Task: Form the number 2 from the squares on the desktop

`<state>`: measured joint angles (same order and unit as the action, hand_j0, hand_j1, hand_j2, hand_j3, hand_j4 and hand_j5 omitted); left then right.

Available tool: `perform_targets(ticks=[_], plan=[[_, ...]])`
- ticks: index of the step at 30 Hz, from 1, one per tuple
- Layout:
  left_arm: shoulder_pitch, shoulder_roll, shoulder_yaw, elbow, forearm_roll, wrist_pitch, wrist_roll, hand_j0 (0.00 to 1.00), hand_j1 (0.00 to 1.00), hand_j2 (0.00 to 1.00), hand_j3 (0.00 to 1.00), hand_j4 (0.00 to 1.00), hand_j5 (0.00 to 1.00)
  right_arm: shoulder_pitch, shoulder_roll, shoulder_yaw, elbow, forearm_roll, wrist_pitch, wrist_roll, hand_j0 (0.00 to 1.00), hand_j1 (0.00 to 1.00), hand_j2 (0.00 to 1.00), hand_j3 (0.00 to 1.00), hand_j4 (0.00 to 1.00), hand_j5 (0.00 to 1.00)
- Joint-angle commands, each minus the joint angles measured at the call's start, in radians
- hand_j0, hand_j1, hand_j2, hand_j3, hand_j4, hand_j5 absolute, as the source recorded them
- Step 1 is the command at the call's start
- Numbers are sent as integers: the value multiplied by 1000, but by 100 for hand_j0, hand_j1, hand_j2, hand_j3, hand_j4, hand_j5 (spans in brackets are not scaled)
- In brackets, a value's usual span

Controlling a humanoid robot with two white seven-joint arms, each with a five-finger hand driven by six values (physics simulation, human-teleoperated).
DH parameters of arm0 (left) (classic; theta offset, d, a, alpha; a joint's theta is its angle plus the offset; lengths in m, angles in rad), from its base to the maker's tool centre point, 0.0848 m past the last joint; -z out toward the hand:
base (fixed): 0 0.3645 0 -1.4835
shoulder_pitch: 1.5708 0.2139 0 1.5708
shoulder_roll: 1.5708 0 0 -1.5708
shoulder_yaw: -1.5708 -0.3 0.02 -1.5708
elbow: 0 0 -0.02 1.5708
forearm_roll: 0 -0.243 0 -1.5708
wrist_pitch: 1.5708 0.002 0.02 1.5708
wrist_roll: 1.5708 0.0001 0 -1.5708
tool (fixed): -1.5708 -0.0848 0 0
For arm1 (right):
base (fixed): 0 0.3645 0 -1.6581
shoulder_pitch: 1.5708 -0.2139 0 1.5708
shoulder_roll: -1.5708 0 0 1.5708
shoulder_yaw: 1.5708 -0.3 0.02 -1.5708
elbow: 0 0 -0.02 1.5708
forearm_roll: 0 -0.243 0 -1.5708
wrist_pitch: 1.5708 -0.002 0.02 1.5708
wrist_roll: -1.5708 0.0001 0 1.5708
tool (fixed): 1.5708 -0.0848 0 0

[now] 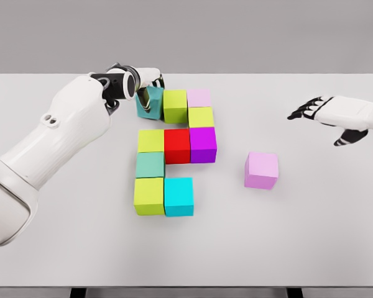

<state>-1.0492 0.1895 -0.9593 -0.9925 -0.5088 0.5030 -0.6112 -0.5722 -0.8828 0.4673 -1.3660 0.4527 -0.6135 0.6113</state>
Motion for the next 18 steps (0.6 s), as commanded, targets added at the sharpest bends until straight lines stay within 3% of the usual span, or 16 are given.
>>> perform_targets(ticks=[1, 12, 18], plan=[[0, 1, 1, 0, -4, -6, 0, 88, 88, 88, 88, 88, 88, 0, 5, 57, 31, 47, 3, 0, 100, 100, 100, 100, 100, 100], [0, 5, 1, -6, -4, -9, 0, 96, 96, 96, 96, 96, 96, 0, 33, 113, 77, 118, 3, 0, 100, 100, 100, 100, 100, 100], [-2, 70, 7, -32, 9, -123, 0, 100, 100, 100, 100, 100, 100, 0, 34, 131, 62, 113, 3, 0, 100, 100, 100, 100, 100, 100]])
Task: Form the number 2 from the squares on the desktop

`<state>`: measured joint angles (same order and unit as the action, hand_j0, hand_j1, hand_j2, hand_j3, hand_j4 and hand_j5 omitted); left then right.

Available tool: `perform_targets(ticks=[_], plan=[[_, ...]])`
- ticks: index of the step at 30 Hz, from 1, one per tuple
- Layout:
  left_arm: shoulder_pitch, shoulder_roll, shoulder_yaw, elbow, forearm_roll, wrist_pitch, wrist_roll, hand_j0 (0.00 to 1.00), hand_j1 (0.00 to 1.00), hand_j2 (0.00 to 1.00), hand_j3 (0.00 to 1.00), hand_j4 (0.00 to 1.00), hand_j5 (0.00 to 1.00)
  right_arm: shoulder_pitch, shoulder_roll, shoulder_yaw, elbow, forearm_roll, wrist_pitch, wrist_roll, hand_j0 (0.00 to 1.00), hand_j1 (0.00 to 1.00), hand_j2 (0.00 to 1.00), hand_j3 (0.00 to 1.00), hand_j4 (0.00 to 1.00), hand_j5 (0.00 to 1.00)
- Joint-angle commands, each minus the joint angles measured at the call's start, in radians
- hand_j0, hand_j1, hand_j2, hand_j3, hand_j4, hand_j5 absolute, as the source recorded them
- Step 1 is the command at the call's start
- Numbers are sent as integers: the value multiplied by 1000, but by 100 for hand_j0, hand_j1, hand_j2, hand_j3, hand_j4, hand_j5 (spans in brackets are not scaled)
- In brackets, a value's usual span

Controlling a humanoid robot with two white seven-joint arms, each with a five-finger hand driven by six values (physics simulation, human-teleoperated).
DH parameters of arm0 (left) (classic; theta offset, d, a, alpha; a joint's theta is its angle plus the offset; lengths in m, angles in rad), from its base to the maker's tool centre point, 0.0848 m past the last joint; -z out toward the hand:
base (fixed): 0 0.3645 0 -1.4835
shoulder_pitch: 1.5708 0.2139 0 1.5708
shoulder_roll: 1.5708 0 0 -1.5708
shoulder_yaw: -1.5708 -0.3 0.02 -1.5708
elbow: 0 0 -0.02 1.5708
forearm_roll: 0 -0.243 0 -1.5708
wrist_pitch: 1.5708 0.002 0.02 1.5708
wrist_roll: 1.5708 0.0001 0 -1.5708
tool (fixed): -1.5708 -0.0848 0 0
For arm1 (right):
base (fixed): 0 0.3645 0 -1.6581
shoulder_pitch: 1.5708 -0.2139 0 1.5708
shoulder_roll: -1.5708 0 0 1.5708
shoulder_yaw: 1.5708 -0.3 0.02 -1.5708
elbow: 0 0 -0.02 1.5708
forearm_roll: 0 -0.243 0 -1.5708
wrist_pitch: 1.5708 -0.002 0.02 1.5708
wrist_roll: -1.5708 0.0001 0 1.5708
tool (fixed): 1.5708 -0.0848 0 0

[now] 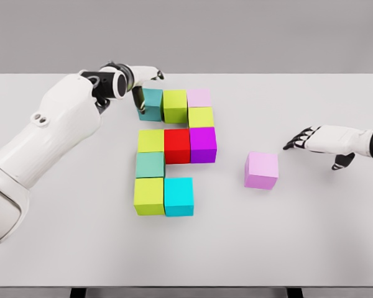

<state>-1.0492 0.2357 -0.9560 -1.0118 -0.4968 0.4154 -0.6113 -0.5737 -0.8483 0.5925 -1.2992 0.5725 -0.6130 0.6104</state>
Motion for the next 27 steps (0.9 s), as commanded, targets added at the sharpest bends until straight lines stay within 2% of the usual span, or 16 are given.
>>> perform_targets(ticks=[1, 3, 5, 7, 9, 13, 14, 16, 18, 19, 21, 23, 27], plan=[[0, 54, 3, -33, 40, -56, 0, 100, 100, 100, 100, 100, 100, 0, 0, 10, -32, -10, 2, 0, 100, 100, 100, 100, 100, 100], [0, 109, 3, -47, 109, -136, 0, 100, 100, 100, 100, 100, 100, -2, -5, 10, -84, -22, 2, 0, 100, 100, 100, 100, 100, 100], [2, 146, 6, -48, 135, -175, 0, 100, 100, 100, 100, 100, 100, -5, -5, 10, -84, -25, 2, 0, 100, 100, 100, 100, 100, 100], [8, 243, 6, -60, 237, -247, 0, 100, 100, 100, 100, 100, 100, -12, -6, 12, -84, -26, 2, 0, 100, 100, 100, 100, 100, 100], [8, 301, 6, -56, 307, -290, 0, 100, 100, 100, 100, 100, 100, -11, -8, 23, -84, -25, 2, 0, 100, 100, 100, 100, 100, 100], [34, 300, 5, -50, 411, -297, 0, 100, 100, 100, 100, 100, 100, -8, -8, 38, -94, -23, 2, 0, 100, 100, 100, 100, 100, 100], [37, 297, 5, -45, 411, -287, 0, 100, 100, 100, 100, 100, 100, -6, -8, 52, -118, -22, 2, 0, 100, 100, 100, 100, 100, 100], [38, 298, 5, -42, 412, -283, 0, 100, 100, 100, 100, 100, 100, 8, -27, 96, -267, -23, 2, 0, 100, 100, 100, 100, 100, 100], [55, 297, -1, -47, 397, -198, 0, 100, 100, 100, 100, 100, 100, 54, -84, 95, -432, -23, 2, 0, 100, 100, 100, 100, 100, 100], [58, 295, -4, -50, 394, -184, 0, 100, 100, 100, 100, 100, 100, 67, -94, 92, -459, -22, 2, 0, 100, 100, 100, 100, 100, 100], [66, 295, -6, -51, 388, -185, 0, 100, 100, 100, 100, 100, 100, 71, -94, 72, -443, -26, 2, 0, 100, 100, 100, 100, 100, 100], [72, 297, -4, -54, 388, -188, 0, 100, 100, 100, 100, 100, 100, 71, -90, -6, -398, -81, 2, 0, 100, 100, 100, 100, 100, 100], [74, 287, -4, -53, 389, -188, 0, 100, 100, 100, 100, 100, 100, 60, -87, -134, -226, -161, 2, 0, 100, 100, 100, 100, 100, 100]])
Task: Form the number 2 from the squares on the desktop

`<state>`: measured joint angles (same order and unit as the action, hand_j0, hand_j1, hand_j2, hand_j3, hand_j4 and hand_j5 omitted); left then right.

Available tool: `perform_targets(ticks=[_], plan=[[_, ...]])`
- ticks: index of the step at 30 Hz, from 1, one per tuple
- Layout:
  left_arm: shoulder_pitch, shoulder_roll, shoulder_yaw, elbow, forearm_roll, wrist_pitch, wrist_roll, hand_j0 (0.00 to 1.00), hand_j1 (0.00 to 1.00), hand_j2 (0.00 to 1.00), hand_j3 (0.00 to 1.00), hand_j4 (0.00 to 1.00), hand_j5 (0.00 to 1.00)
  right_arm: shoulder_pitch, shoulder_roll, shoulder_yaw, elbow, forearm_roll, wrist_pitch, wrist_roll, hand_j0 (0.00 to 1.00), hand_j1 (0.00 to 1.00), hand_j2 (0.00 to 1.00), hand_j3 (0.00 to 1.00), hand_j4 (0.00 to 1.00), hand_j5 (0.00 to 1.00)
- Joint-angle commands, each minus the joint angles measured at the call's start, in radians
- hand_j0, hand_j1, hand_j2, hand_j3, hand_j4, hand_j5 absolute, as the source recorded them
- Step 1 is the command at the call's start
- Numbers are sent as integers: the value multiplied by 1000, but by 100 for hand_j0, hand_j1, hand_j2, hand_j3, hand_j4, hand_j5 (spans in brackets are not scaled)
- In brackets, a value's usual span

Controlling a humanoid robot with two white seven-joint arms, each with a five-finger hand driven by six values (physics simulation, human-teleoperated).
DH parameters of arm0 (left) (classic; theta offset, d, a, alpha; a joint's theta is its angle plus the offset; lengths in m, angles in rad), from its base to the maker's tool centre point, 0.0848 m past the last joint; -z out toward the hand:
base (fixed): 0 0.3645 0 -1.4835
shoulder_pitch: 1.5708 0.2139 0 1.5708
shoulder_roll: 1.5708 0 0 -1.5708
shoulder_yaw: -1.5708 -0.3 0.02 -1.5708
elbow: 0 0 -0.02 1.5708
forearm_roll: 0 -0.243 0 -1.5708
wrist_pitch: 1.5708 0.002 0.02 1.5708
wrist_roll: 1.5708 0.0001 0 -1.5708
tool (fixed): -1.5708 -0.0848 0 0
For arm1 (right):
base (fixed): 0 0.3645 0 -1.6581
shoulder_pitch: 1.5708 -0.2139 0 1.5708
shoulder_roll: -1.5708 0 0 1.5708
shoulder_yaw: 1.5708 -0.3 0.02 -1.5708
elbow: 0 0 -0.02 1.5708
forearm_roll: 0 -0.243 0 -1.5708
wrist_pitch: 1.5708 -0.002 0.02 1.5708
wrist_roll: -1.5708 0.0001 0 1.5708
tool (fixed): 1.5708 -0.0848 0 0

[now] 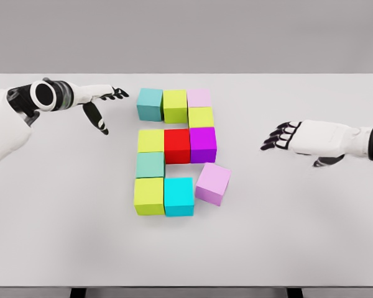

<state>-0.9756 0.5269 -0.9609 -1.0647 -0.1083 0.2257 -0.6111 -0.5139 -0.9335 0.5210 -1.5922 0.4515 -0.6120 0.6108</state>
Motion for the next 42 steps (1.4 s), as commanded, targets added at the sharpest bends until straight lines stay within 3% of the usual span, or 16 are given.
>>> perform_targets(ticks=[1, 7, 8, 9, 11, 14, 21, 27, 29, 36, 42], plan=[[2, -4, 1, 0, 1, 1, 0, 100, 100, 100, 100, 100, 100, 0, -2, -85, 89, -44, 1, 0, 100, 100, 100, 100, 100, 100], [2, -5, -1, 0, -1, 0, 0, 100, 100, 100, 100, 100, 100, 6, 28, -36, 80, -54, 1, 0, 100, 100, 100, 100, 100, 100], [2, -8, 1, 0, 1, 0, 0, 100, 100, 100, 100, 100, 100, 8, 27, -38, 83, -103, 1, 0, 100, 100, 100, 100, 100, 100], [3, -10, -1, -1, 1, -2, 0, 100, 100, 100, 100, 100, 100, 11, 24, -35, 90, -218, 1, 0, 100, 100, 100, 100, 100, 100], [15, -8, -1, -4, 2, -16, 0, 100, 100, 100, 100, 100, 100, 14, 21, -33, 141, -556, 1, 0, 100, 100, 100, 100, 100, 100], [15, -5, -1, -8, 2, -20, 0, 100, 100, 100, 100, 100, 100, -20, 50, 2, 104, -709, 1, 0, 100, 100, 100, 100, 100, 100], [15, -10, -1, -8, 2, -75, 0, 100, 100, 100, 100, 100, 100, 21, 51, 8, 103, -737, 1, 0, 100, 100, 100, 100, 100, 100], [15, -10, -1, -8, 2, -86, 0, 100, 100, 100, 100, 100, 100, 144, 45, 11, 91, -945, 1, 0, 100, 100, 100, 100, 100, 100], [17, -11, -1, -8, 4, -91, 0, 100, 100, 100, 100, 100, 100, 149, 39, 37, 35, -982, 1, 0, 100, 100, 100, 100, 100, 100], [17, -10, -1, -8, 4, -109, 0, 100, 100, 100, 100, 100, 100, 146, 39, 151, 26, -993, 1, 0, 100, 100, 100, 100, 100, 100], [18, -8, -1, -14, 4, -131, 0, 100, 100, 100, 100, 100, 100, 143, 39, 174, 15, -992, 1, 0, 100, 100, 100, 100, 100, 100]])
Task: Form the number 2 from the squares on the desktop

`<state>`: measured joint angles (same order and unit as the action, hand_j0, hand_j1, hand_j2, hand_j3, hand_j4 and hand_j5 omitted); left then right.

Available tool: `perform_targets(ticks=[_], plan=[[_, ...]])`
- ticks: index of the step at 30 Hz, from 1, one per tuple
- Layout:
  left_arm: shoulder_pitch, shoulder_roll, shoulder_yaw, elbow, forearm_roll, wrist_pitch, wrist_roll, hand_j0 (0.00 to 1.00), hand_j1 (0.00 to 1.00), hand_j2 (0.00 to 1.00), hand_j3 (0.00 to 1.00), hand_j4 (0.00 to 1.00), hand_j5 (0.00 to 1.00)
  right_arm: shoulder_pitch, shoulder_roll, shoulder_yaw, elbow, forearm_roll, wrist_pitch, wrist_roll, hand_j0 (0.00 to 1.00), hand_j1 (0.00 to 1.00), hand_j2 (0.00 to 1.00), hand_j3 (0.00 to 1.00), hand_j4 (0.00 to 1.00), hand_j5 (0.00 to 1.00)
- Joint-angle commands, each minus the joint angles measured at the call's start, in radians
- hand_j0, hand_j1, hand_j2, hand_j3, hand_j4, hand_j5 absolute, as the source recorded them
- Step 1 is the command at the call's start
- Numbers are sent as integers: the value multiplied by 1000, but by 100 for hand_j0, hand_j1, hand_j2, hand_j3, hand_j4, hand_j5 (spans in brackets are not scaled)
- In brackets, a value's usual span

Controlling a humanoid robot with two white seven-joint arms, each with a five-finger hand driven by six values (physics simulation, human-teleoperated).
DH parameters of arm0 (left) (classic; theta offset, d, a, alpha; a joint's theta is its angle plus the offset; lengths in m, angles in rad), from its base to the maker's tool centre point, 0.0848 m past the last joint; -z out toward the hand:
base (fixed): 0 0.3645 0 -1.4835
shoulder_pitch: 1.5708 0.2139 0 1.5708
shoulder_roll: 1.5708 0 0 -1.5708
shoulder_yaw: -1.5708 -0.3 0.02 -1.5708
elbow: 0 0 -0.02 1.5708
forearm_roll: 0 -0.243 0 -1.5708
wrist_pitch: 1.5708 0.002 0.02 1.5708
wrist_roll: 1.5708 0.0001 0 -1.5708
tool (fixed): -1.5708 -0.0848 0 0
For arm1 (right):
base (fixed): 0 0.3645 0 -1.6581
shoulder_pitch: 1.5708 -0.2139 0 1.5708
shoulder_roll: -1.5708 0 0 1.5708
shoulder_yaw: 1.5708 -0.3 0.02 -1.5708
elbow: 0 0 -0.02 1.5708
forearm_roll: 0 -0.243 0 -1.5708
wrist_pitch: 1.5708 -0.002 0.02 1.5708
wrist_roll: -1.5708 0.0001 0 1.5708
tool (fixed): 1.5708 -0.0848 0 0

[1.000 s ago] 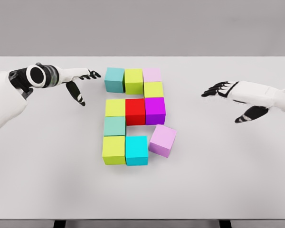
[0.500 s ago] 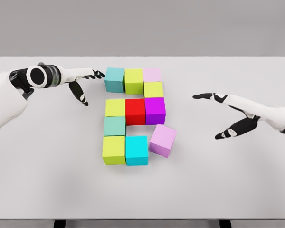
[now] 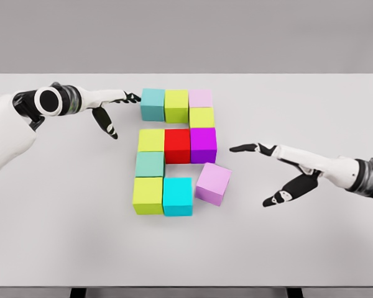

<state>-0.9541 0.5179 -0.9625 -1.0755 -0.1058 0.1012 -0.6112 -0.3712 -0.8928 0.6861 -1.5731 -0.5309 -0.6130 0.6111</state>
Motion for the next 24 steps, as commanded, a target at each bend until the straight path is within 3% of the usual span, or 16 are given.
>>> perform_targets(ticks=[1, 6, 12, 19, 22, 24], plan=[[0, 1, 1, -3, 1, -6, 0, 100, 100, 100, 100, 100, 100, 0, 0, 13, -2, -9, 2, 0, 100, 100, 100, 100, 100, 100], [0, 7, 2, -8, 3, -6, 0, 100, 100, 100, 100, 100, 100, -6, 21, 35, 45, -11, 2, 0, 100, 100, 100, 100, 100, 100], [8, 54, 4, -1, 29, -5, 0, 100, 100, 100, 100, 100, 100, -63, 72, 85, 122, -4, 2, 0, 100, 100, 100, 100, 100, 100], [11, 159, 7, -8, 169, -107, 0, 100, 100, 100, 100, 100, 100, -63, 81, 107, 131, -1, 2, 0, 100, 100, 100, 100, 100, 100], [18, 160, 5, -23, 193, -152, 0, 100, 100, 100, 100, 100, 100, -63, 83, 119, 137, -1, 2, 0, 100, 100, 100, 100, 100, 100], [51, 163, 5, -31, 264, -201, 0, 100, 100, 100, 100, 100, 100, -66, 94, 121, 157, -1, 2, 0, 100, 100, 100, 100, 100, 100]])
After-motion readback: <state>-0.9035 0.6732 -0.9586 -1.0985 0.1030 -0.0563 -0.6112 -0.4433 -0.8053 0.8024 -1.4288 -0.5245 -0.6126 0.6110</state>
